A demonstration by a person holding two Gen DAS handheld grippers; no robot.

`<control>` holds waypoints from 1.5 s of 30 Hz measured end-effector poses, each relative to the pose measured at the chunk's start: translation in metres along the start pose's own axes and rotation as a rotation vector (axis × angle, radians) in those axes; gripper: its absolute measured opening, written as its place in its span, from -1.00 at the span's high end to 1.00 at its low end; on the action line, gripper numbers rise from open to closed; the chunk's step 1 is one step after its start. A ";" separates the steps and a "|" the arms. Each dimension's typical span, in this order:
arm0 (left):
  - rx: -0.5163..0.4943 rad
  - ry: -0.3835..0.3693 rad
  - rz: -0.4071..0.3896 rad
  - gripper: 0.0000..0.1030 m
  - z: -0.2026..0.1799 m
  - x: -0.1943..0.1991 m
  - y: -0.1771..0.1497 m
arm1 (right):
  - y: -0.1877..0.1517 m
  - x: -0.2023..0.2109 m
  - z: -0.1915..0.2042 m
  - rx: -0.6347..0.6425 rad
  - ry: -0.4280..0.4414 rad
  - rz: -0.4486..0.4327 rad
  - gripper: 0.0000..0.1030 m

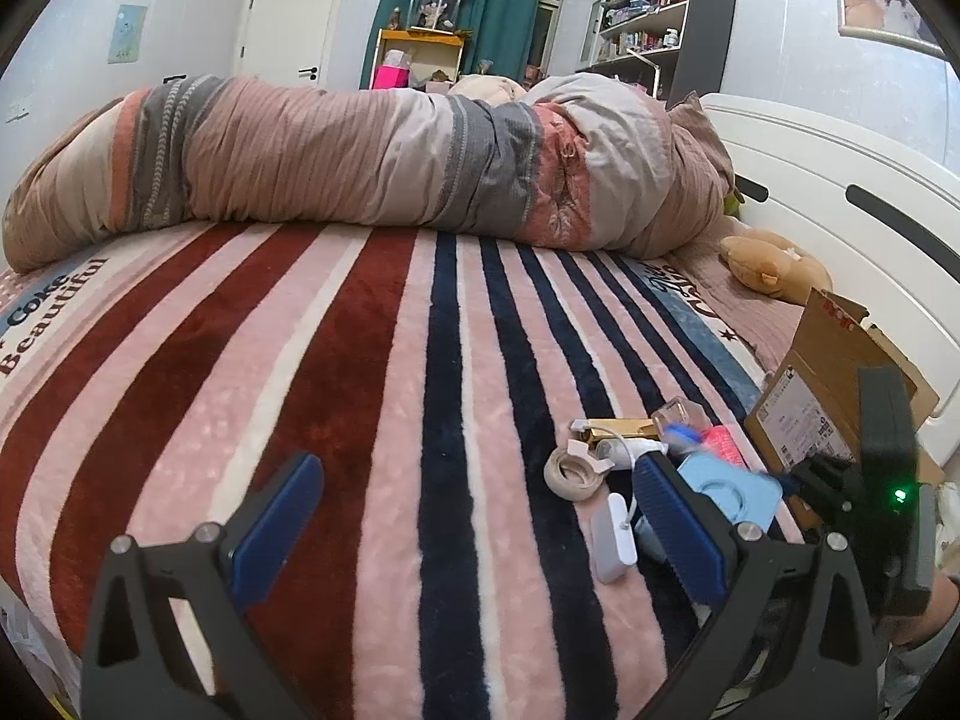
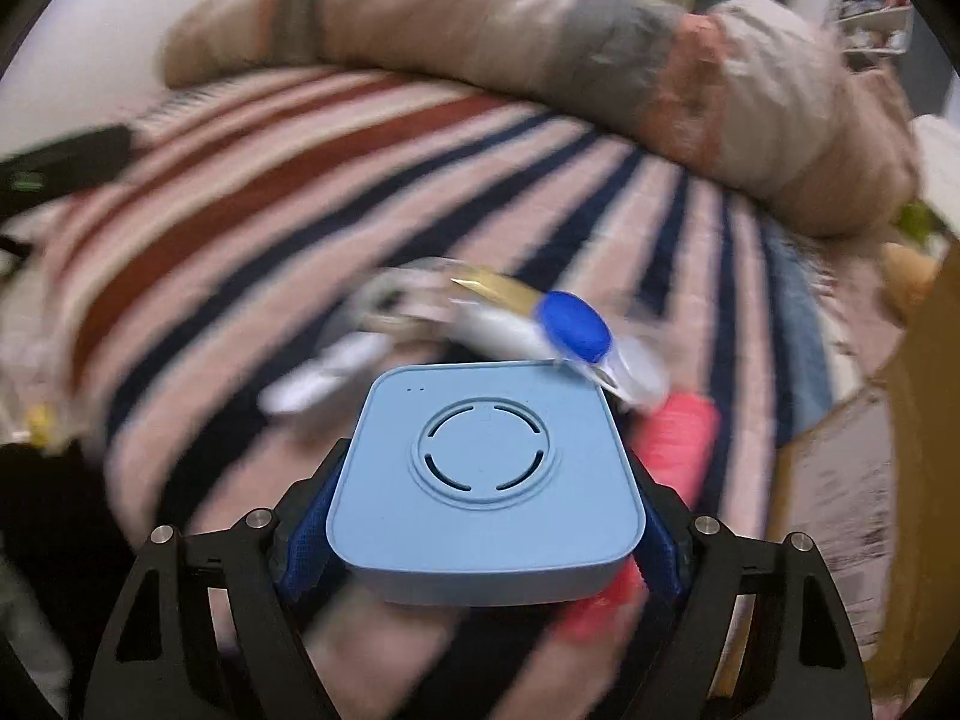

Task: Organize rigid objects
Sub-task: 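Grasp the light-blue square device with the right gripper, then carry the blue device into the cardboard box and open the right gripper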

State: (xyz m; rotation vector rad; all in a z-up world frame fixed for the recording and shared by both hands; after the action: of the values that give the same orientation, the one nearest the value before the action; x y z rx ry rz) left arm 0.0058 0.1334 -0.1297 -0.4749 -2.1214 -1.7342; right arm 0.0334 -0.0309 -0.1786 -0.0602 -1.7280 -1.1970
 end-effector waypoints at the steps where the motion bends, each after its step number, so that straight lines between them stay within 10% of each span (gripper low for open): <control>1: -0.002 0.002 0.005 -0.99 -0.001 0.000 0.000 | -0.003 -0.002 0.004 0.004 0.009 0.024 -0.54; 17: -0.009 -0.038 0.070 -0.99 -0.014 0.001 -0.010 | -0.023 -0.014 -0.005 -0.064 0.089 0.065 -0.54; 34: 0.039 -0.428 0.075 -0.97 -0.117 0.019 0.036 | 0.037 0.119 -0.014 0.006 0.222 -0.465 -0.54; 45: -0.132 -0.573 0.088 0.11 -0.249 0.024 0.088 | 0.031 0.194 -0.107 -0.101 0.129 -0.629 -0.53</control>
State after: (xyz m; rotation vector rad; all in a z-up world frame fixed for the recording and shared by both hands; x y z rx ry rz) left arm 0.0414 -0.0931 0.0030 -1.2057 -2.3015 -1.8524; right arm 0.0245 -0.1814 -0.0137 0.5239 -1.6176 -1.6960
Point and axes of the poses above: each gripper's, at about its wrist camera, not at the fingertips, and x roughly against the way its jaws point, z to its left, y to its top, the point moved 5 cm from there along -x, roughly the way its jaws point, and after that the axes turned 8 degrees about -z, right-handed, at the moved point
